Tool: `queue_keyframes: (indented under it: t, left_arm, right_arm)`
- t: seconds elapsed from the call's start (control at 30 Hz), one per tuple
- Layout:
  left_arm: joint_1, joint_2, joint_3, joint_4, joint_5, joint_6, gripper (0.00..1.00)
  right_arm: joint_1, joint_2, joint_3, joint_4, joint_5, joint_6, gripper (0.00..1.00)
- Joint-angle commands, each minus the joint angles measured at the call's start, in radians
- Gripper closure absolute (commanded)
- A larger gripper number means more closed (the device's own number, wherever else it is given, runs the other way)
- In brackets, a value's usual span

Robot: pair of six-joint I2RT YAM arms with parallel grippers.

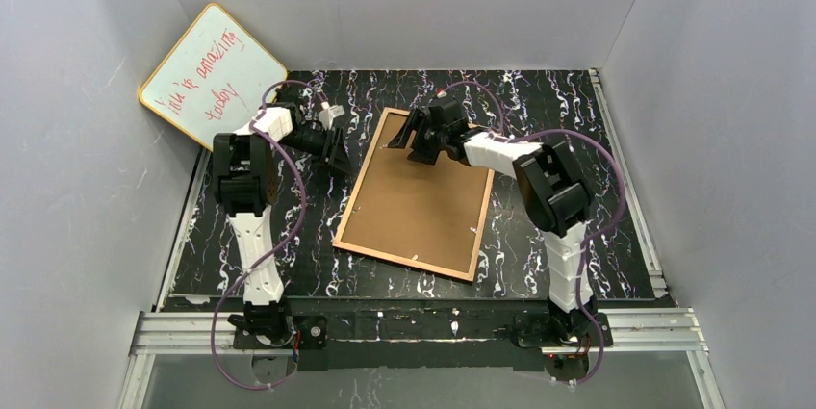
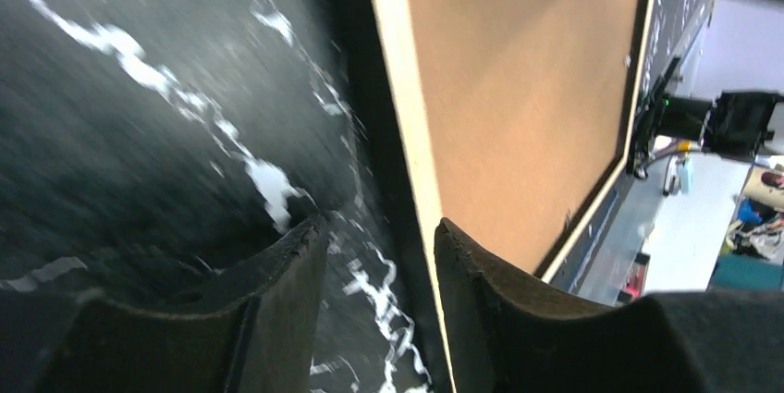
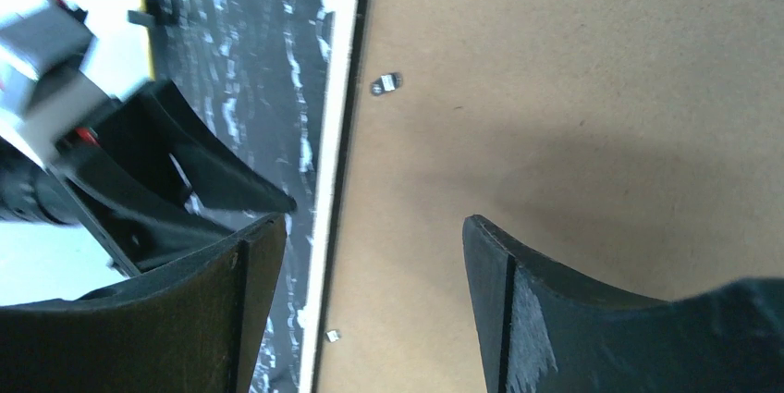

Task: Put the photo into the frame
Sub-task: Install the photo frame at the center of the board.

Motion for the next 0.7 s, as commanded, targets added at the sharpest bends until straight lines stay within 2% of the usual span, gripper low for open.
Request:
queue_keyframes:
  t: [0.0, 0.13, 0.37, 0.67]
  left_arm:
    - [-0.03, 0.066, 0.11, 0.058, 0.005, -0.126, 0.56]
    - [-0.05, 0.112, 0.144, 0.063, 0.001, -0.134, 0.62]
    - [-0.055, 0.141, 0.118, 0.069, -0.008, -0.108, 0.75]
    - [-0.057, 0.16, 0.078, 0.077, -0.017, -0.084, 0.82]
  right_arm:
    - [-0.005, 0.064, 0.106, -0.024, -0.039, -0.067, 0.23]
    - [-0.007, 0.124, 0.17, -0.03, -0.051, -0.059, 0.25]
    - [-0.009, 0.227, 0.262, -0.033, -0.067, -0.026, 0.27]
    - [-0.008, 0.333, 0.371, -0.019, -0.097, 0.043, 0.3]
